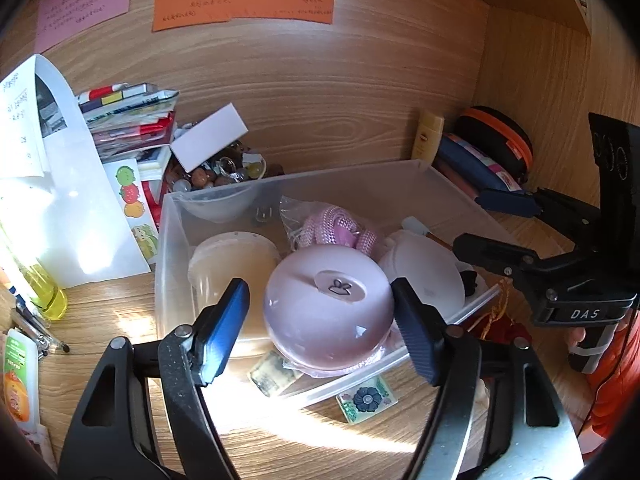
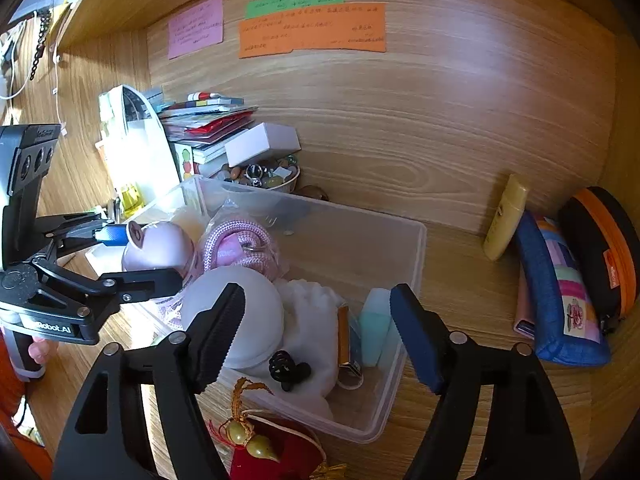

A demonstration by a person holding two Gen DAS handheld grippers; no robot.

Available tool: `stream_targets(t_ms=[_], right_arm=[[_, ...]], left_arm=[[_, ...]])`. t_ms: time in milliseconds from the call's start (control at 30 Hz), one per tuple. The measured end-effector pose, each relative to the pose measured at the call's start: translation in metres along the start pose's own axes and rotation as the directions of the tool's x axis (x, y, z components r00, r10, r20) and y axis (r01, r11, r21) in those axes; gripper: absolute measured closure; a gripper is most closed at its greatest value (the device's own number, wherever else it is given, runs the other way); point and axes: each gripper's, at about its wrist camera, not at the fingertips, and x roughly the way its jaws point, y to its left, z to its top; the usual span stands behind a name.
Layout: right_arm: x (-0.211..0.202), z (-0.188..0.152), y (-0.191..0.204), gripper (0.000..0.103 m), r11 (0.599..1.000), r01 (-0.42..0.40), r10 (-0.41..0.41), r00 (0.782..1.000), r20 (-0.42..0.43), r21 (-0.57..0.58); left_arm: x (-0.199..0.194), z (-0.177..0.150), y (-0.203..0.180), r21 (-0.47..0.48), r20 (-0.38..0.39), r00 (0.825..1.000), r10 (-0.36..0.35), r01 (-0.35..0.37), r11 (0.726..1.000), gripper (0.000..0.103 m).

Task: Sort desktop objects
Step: 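Lower the pink container into the bin with left tool while right tool drops the card pack in, then grasp the small green square tile with left tool while right tool grasps the red velvet pouch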

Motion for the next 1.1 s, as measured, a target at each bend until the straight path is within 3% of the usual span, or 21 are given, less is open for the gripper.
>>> stream_targets(t_ms=[167,467,600,767,900,1100], right_arm=[[0.002,0.001,-0.006,0.020,1.000,0.013,-0.013,1.000,-0.005,0.026],[0.007,0.000,-0.017,0.020,0.996,-0.012,0.014,1.000,-0.028,0.083],[0.006,0.000,-0.011,0.020,0.999,-0.005,0.006,1.000,-0.027,0.051],[-0.004,0.002,-0.002,0.019,1.000,0.000,0.000,1.000,-0.012,0.022],[-0.017,0.002,0.008,0.015,0.997,0.069,-0.068,0.997,0.035,-0.027],[-0.038,-0.004,0.012,0.014,0.998,0.060,-0.059,0.997,0.047,-0.029]], left_arm=[[-0.004,-0.001,0.001,-0.002,0.022,1.000,0.004,-0.004,1.000,0.029],[-0.011,0.002,0.004,-0.020,0.046,0.998,0.048,-0.047,0.999,0.016],[-0.020,0.005,0.001,-0.033,0.050,0.991,0.126,-0.125,0.992,0.014],[-0.038,0.004,0.011,-0.088,0.075,0.988,0.134,-0.128,0.988,0.009],[-0.051,0.001,0.013,-0.085,0.087,0.978,0.191,-0.184,0.979,0.009],[-0.059,-0.012,0.014,-0.080,0.061,0.978,0.201,-0.196,0.977,0.008]])
